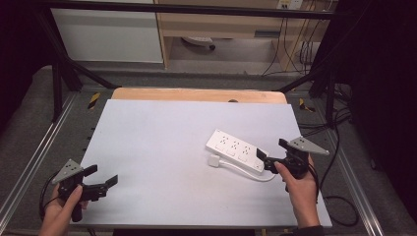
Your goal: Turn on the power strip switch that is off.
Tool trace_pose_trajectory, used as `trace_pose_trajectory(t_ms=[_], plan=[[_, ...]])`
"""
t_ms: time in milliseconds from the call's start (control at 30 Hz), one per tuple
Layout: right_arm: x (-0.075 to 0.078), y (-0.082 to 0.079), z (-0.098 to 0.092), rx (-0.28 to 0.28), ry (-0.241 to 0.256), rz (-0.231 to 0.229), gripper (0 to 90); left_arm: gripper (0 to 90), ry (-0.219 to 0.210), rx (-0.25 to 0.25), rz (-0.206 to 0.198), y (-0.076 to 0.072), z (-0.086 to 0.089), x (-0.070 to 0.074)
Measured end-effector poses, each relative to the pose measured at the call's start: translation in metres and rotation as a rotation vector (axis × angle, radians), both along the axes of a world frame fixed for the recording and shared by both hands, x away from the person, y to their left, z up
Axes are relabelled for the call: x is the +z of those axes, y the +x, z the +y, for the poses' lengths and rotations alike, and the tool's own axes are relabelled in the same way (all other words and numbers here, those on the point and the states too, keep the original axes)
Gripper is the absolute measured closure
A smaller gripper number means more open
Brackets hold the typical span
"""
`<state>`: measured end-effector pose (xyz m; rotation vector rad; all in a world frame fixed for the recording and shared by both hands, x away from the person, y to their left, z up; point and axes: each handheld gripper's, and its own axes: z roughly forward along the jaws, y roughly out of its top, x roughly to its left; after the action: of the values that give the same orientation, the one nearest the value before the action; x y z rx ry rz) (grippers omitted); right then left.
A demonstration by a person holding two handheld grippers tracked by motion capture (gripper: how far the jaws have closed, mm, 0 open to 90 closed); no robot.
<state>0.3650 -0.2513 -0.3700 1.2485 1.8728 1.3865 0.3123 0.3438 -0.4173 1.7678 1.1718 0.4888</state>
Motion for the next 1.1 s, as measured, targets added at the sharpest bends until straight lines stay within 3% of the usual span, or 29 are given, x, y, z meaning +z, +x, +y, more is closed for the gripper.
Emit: trace_pose_trajectory(t_ms=[833, 1100], plan=[[0.007, 0.018, 0.022, 0.024, -0.022, 0.000, 16.5, 6.9, 0.004, 0.000, 0.003, 0.000, 0.000, 0.000], [0.008, 0.021, 0.029, 0.031, -0.040, -0.011, 32.7, 6.9, 0.009, -0.003, 0.004, 0.000, 0.000, 0.000]])
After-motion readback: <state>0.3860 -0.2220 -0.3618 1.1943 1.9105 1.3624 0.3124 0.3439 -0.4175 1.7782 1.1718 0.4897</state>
